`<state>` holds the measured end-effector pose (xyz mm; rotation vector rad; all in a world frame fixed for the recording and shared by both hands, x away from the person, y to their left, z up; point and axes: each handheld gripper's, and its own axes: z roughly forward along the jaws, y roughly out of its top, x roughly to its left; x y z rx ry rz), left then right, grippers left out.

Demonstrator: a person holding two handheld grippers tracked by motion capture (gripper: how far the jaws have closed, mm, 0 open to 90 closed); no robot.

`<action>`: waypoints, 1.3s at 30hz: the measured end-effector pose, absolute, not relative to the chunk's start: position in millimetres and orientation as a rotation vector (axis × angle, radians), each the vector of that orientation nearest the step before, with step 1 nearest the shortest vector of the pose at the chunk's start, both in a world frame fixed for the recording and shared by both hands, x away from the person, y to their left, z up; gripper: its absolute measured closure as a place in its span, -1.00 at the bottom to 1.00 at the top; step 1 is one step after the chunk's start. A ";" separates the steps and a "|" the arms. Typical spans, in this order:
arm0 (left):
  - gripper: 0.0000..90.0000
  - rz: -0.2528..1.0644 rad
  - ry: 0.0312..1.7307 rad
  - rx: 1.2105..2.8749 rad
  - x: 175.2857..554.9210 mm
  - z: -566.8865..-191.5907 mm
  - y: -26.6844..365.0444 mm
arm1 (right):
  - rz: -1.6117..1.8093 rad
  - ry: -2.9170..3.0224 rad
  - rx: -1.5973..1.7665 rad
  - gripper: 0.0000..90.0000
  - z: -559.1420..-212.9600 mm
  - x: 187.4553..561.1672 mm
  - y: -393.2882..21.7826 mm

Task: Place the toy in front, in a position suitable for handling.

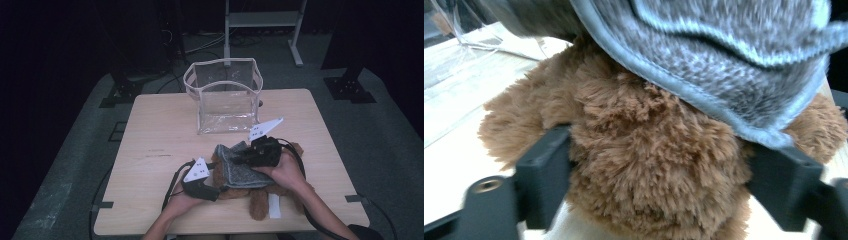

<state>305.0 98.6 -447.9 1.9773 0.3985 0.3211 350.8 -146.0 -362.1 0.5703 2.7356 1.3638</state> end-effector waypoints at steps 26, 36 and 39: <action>-0.54 0.249 0.420 1.959 303.3 -452.2 107.0 | 1.395 2.644 0.380 0.72 -371.0 300.5 -143.8; -0.54 0.254 0.421 1.955 302.7 -452.9 110.9 | 1.365 2.722 0.368 0.71 -393.2 285.8 -147.8; -0.54 0.262 0.415 1.956 302.2 -451.3 111.2 | 1.411 2.667 0.397 0.71 -384.8 289.1 -158.0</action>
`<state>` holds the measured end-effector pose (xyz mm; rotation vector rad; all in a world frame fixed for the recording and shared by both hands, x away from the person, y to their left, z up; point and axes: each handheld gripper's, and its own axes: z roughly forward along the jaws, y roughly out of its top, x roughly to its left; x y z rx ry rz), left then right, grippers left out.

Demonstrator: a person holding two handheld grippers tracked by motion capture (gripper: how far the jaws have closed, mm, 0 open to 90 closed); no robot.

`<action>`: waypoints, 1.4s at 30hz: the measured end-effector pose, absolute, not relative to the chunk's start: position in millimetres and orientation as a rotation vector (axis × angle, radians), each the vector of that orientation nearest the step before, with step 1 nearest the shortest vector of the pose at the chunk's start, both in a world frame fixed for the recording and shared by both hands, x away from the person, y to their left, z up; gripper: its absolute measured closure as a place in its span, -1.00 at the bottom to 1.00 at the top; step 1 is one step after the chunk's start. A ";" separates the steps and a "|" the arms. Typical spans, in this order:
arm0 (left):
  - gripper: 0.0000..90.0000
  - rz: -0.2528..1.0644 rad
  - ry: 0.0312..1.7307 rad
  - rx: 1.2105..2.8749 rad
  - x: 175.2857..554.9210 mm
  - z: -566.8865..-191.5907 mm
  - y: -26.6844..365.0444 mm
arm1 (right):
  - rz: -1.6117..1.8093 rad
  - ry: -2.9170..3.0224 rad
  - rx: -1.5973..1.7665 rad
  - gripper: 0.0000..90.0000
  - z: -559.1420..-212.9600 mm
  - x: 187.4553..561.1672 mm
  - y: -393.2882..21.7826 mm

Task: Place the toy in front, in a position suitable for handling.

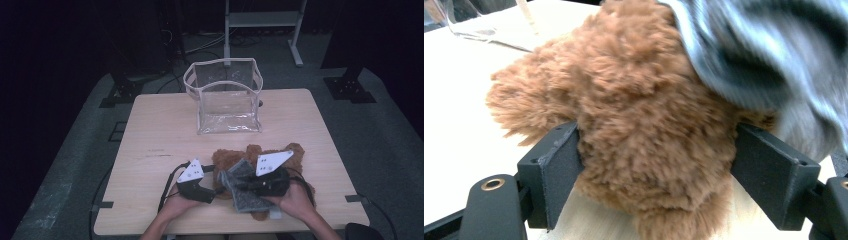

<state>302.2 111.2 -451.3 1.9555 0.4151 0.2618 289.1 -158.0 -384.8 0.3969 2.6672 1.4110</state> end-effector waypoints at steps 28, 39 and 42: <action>-0.48 0.257 0.363 1.964 304.9 -439.6 102.5 | 1.341 2.654 0.546 0.72 -371.9 318.2 -175.8; -0.48 0.262 0.365 1.974 303.9 -440.5 102.7 | 1.393 2.576 0.665 0.72 -344.3 327.4 -233.4; -0.48 0.258 0.371 1.964 304.0 -440.0 103.1 | 1.418 2.543 0.697 0.72 -340.0 334.5 -245.0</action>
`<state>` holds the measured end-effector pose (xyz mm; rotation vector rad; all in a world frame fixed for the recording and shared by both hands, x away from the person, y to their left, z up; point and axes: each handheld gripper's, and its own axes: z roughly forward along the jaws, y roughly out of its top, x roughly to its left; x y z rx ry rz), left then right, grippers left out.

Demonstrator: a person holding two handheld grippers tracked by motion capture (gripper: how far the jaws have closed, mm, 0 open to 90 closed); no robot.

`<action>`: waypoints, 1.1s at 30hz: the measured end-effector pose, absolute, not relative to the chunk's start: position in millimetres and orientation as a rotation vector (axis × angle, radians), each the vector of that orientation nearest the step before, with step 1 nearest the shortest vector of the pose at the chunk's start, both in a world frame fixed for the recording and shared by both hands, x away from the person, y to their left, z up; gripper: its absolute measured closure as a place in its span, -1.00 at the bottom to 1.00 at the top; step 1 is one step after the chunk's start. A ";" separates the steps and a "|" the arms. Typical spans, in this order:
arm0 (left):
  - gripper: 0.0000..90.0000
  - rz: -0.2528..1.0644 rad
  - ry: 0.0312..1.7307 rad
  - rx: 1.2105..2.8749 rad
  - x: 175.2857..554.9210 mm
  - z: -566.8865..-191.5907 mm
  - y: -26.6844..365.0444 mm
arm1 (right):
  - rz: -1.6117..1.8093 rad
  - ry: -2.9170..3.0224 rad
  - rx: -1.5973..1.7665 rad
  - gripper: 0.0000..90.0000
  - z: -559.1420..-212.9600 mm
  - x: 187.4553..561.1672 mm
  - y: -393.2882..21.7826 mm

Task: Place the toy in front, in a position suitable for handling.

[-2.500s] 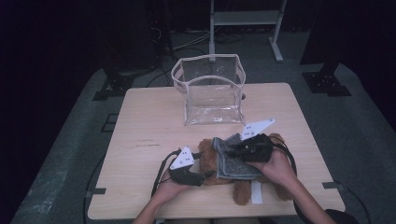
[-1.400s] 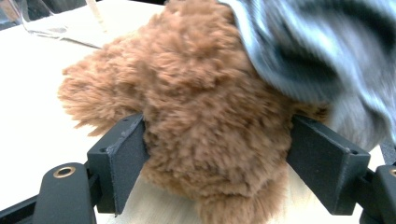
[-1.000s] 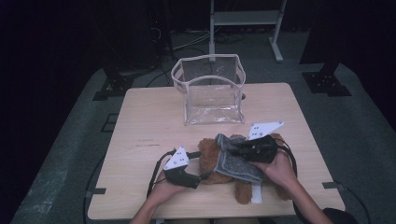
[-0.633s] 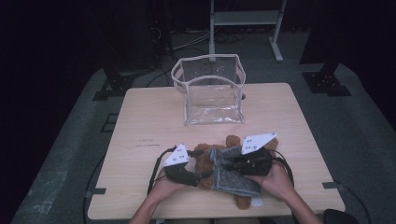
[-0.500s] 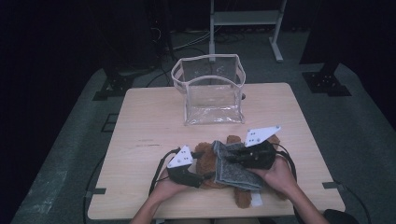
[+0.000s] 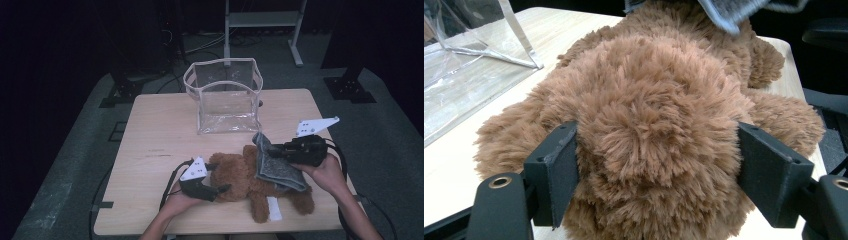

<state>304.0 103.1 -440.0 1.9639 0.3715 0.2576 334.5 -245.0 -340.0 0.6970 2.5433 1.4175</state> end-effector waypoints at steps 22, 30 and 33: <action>-0.41 0.274 0.341 1.969 305.6 -430.7 81.7 | 1.456 2.566 0.737 0.74 -365.3 337.0 -233.7; -0.72 0.283 0.350 1.944 299.9 -424.0 88.1 | 1.558 2.591 0.784 0.74 -398.1 317.2 -235.8; -0.85 0.285 0.386 1.929 299.6 -422.6 92.6 | 1.577 2.588 0.753 0.75 -401.4 304.2 -233.5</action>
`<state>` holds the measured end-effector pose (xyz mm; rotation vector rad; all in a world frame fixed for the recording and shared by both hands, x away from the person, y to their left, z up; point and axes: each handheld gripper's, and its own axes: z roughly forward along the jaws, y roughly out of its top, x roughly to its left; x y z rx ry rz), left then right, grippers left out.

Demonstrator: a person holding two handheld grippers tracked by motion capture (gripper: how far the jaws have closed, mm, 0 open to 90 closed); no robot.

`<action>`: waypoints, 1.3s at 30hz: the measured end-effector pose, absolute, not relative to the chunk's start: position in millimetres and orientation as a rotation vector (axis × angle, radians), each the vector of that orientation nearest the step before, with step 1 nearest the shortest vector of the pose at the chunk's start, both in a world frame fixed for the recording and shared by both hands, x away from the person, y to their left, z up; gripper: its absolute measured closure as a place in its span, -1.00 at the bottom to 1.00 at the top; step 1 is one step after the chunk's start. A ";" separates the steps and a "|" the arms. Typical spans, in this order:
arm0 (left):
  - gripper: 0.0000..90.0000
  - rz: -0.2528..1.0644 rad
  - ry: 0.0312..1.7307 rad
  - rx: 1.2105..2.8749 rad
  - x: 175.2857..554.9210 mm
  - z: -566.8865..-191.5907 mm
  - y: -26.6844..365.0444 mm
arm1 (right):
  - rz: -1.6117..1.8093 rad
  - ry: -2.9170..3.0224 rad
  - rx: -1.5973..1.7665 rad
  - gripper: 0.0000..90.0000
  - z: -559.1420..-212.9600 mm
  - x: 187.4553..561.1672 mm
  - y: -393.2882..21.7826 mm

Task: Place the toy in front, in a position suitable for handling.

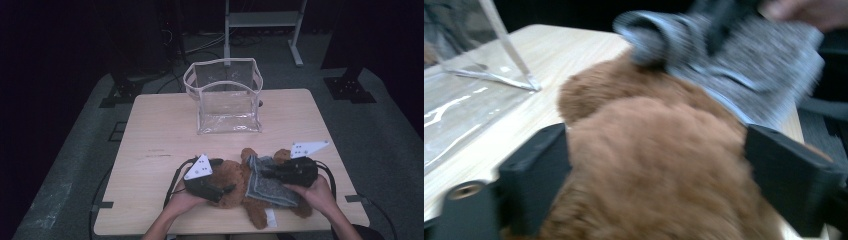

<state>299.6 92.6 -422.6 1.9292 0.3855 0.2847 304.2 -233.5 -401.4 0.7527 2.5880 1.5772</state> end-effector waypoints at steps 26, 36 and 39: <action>-0.54 0.184 0.381 1.992 306.5 -429.7 96.4 | 1.514 2.569 0.674 0.73 -366.4 313.3 -252.4; -0.92 0.155 0.441 1.984 306.0 -426.0 109.9 | 1.552 2.606 0.667 0.74 -400.3 301.0 -244.0; -0.97 0.084 0.477 1.983 306.4 -430.2 112.6 | 1.550 2.598 0.649 0.75 -403.4 292.0 -245.2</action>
